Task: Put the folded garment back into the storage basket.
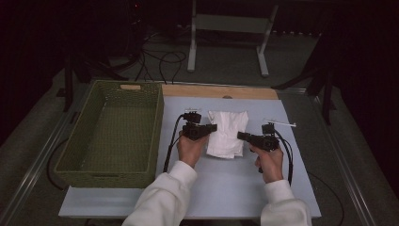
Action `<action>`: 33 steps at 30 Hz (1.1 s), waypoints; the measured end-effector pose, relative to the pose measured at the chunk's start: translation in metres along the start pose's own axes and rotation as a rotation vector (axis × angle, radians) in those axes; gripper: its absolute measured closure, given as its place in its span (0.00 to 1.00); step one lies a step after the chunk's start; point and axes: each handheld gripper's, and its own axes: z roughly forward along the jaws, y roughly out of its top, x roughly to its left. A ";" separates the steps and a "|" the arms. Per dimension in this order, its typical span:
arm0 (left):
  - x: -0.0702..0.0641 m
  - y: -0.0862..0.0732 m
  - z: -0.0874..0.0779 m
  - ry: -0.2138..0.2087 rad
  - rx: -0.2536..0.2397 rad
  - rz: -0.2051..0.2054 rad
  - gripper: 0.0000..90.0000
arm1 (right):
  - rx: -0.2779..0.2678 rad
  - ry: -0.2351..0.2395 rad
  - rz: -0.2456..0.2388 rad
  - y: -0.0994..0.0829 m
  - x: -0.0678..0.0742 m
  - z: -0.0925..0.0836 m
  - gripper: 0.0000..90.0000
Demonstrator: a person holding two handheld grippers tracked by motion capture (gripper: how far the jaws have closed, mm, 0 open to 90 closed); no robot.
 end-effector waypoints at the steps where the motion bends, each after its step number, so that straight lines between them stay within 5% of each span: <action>1: 0.000 0.001 -0.002 -0.001 0.000 0.002 0.92 | -0.002 0.006 0.002 0.001 0.001 -0.001 0.91; 33: -0.009 0.024 -0.058 -0.084 -0.070 -0.017 0.92 | -0.043 0.135 -0.029 0.025 0.038 -0.019 0.91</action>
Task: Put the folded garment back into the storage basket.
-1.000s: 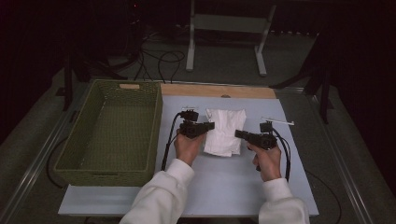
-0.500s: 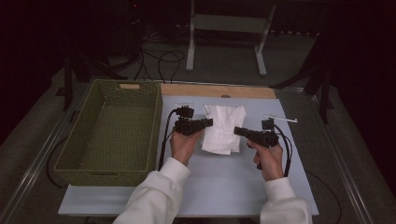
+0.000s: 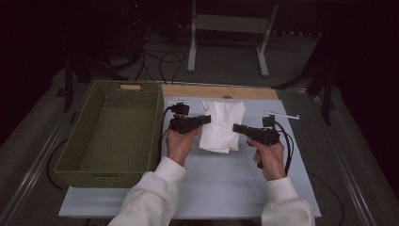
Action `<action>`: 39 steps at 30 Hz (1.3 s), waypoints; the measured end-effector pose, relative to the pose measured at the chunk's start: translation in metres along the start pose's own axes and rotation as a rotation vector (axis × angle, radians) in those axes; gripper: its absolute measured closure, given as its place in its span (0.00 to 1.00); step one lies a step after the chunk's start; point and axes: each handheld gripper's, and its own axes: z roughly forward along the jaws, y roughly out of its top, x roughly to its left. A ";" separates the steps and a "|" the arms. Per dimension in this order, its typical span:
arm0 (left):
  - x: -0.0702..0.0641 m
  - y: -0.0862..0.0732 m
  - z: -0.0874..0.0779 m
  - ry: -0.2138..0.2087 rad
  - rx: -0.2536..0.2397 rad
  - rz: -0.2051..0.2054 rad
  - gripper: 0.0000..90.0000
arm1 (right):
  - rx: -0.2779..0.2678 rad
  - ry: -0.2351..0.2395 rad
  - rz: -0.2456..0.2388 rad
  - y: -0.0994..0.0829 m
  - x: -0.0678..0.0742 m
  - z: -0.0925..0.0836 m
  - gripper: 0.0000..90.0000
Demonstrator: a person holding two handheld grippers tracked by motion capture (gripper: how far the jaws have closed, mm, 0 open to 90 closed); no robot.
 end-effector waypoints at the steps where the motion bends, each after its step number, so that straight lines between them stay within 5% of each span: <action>1: 0.000 0.001 -0.002 -0.001 -0.003 -0.001 0.92 | 0.000 0.003 -0.002 0.001 0.001 0.000 0.91; 39: 0.008 0.013 -0.050 0.010 -0.070 -0.042 0.92 | 0.013 0.072 -0.029 0.018 0.034 0.022 0.91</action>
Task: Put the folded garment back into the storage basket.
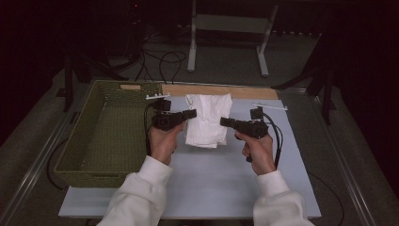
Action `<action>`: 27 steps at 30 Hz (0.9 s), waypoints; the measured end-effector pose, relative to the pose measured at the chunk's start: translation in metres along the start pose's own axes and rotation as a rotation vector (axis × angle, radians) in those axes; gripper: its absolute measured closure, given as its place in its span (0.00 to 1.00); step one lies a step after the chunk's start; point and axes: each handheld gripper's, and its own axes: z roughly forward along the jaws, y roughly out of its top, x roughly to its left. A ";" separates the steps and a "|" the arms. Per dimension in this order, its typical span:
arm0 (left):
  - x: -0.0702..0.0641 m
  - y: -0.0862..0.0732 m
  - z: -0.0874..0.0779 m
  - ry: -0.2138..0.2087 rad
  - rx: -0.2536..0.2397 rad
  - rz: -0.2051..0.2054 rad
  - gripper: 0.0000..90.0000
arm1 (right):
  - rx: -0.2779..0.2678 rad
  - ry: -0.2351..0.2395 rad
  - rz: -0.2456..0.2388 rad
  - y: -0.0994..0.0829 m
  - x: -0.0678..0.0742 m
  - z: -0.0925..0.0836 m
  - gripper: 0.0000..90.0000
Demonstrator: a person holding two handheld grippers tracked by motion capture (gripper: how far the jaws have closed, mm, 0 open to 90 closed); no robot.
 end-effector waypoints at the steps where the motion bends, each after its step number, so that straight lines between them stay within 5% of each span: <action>1: 0.000 0.000 -0.001 0.001 -0.001 0.000 0.92 | -0.001 0.001 -0.002 0.001 0.001 0.000 0.91; 27: -0.016 0.013 -0.012 -0.022 -0.045 -0.001 0.91 | -0.017 0.009 -0.030 0.016 0.011 -0.003 0.91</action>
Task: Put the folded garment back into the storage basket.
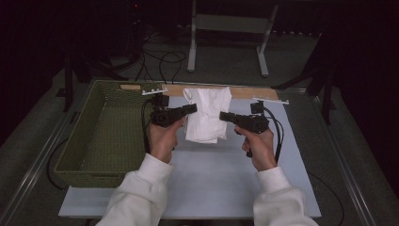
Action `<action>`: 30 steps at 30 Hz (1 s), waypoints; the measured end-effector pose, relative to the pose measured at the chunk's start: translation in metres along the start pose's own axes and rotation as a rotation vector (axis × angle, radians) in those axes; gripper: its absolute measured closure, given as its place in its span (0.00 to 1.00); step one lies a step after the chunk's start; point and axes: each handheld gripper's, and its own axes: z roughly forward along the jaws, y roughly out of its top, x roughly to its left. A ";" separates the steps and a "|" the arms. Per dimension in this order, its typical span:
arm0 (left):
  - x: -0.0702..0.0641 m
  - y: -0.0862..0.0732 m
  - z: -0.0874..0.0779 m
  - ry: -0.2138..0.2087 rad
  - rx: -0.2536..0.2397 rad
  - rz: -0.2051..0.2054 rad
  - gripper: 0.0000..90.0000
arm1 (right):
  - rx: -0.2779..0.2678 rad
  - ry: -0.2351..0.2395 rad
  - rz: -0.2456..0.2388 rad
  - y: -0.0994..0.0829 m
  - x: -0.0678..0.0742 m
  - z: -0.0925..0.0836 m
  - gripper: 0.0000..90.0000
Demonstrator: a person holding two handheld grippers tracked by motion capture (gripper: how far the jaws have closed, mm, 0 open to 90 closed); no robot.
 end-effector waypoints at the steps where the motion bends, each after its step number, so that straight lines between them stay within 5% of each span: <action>1: -0.002 0.001 -0.001 -0.003 -0.005 0.000 0.91 | -0.002 0.001 0.002 0.001 0.001 0.000 0.91; 30: 0.024 0.014 -0.043 0.010 -0.040 0.002 0.91 | 0.006 0.033 -0.064 0.008 0.033 0.027 0.91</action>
